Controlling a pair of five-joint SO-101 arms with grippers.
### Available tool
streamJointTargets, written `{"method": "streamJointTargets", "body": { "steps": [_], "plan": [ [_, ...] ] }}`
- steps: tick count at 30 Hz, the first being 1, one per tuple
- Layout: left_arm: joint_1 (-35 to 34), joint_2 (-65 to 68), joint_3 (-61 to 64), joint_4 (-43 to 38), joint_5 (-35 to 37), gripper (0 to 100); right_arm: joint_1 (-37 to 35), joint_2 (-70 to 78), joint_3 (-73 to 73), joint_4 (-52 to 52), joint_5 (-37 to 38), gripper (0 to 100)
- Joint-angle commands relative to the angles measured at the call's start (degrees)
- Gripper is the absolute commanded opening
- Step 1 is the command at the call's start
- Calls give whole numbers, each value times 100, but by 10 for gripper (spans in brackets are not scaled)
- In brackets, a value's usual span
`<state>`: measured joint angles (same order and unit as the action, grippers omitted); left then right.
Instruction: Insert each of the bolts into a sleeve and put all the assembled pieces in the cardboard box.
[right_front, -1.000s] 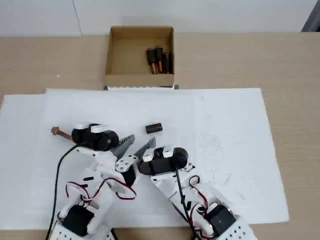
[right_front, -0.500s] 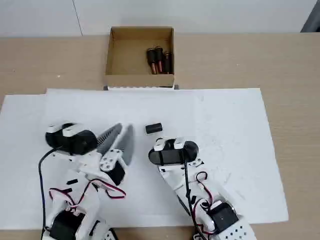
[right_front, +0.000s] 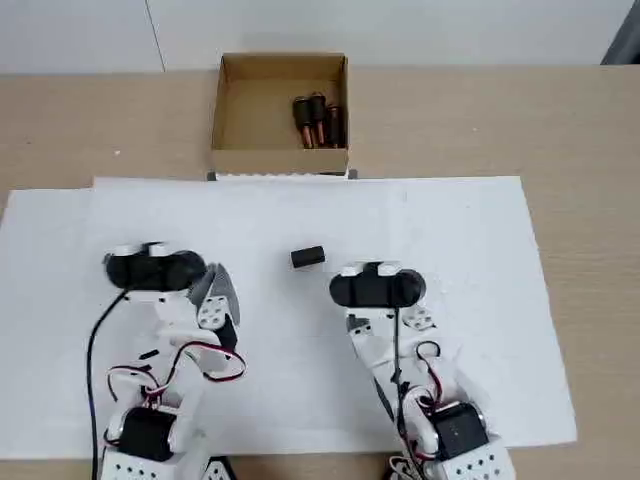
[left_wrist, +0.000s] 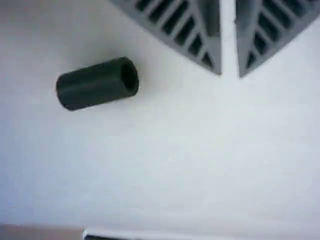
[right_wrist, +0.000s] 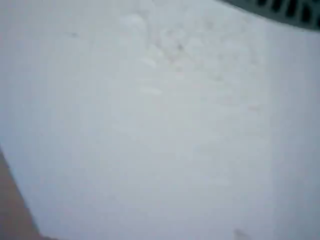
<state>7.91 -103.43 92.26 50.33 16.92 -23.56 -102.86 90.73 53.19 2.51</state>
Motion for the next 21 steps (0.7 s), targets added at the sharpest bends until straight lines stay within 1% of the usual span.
{"method": "streamJointTargets", "body": {
  "steps": [1,3,6,9,14,21],
  "plan": [
    [-35,-53,75,220,-457,6,101,-75,-800,541,-229,3],
    [-44,-53,119,378,-668,6,101,-66,-1073,752,-387,3],
    [-44,-53,119,624,-967,6,101,22,-1380,884,-404,3],
    [-53,-53,127,651,-1213,6,101,549,-1705,857,-316,3],
    [-53,-53,215,651,-1266,6,101,2281,-2989,822,-343,3],
    [-53,-53,215,651,-1266,6,101,5156,-5310,822,-308,3]
  ]
}}
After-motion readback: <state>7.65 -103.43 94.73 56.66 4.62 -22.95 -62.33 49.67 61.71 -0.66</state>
